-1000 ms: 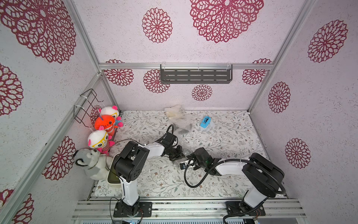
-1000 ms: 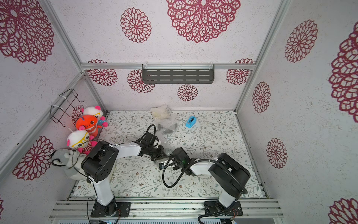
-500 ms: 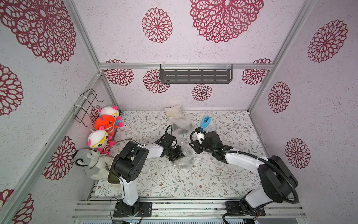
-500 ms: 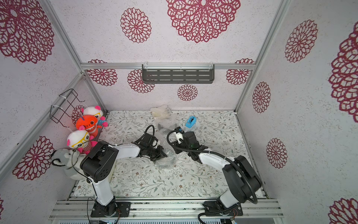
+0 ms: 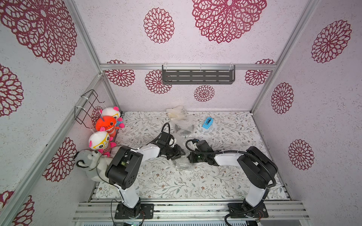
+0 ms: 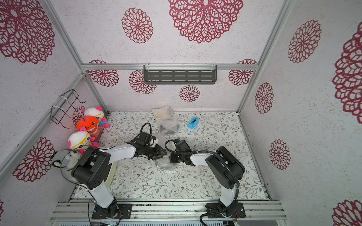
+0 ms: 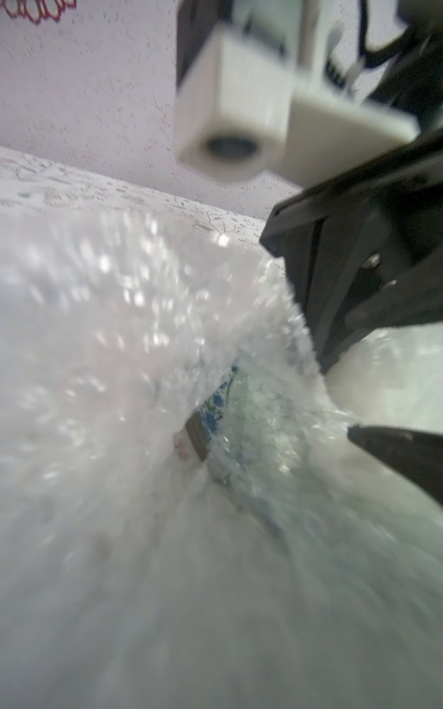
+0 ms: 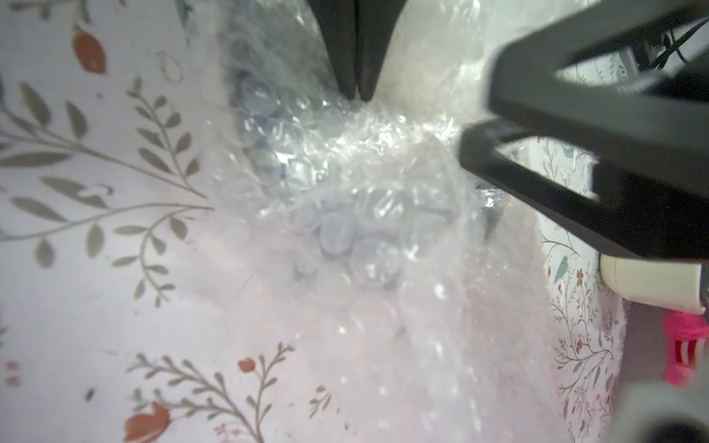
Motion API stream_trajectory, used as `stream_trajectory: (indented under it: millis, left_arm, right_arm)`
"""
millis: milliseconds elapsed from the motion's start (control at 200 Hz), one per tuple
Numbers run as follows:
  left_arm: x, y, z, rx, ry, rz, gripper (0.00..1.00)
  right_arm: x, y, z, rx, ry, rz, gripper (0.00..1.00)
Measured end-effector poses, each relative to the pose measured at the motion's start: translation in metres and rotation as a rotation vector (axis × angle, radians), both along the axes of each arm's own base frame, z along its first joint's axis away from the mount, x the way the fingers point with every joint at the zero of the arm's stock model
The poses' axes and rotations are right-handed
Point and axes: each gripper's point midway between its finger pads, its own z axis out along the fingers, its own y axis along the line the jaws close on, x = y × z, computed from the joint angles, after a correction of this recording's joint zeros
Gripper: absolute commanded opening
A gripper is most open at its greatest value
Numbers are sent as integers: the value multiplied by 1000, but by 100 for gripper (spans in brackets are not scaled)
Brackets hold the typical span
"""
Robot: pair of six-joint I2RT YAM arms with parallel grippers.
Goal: Wrap dinner plates in bubble wrap
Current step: Wrap the plate in the bubble wrap.
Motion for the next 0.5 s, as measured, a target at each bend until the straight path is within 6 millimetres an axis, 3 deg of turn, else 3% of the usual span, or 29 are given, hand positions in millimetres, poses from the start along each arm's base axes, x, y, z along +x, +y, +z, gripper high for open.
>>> stream_trajectory:
  millis: [110,145,255,390,500]
  left_arm:
    - [30,38,23,81,-137,33,95]
    - [39,49,22,107,-155,45,100]
    - [67,76,0,194,-165,39,100]
    - [83,74,-31,216,-166,-56,92]
    - [98,60,-35,178,-200,-131,80]
  right_arm:
    - [0,0,0,3,6,-13,5]
    - [0,0,0,3,6,-14,4]
    - [0,1,0,5,8,-17,4]
    - [0,1,0,3,5,-18,4]
    - [0,1,0,4,2,-19,3]
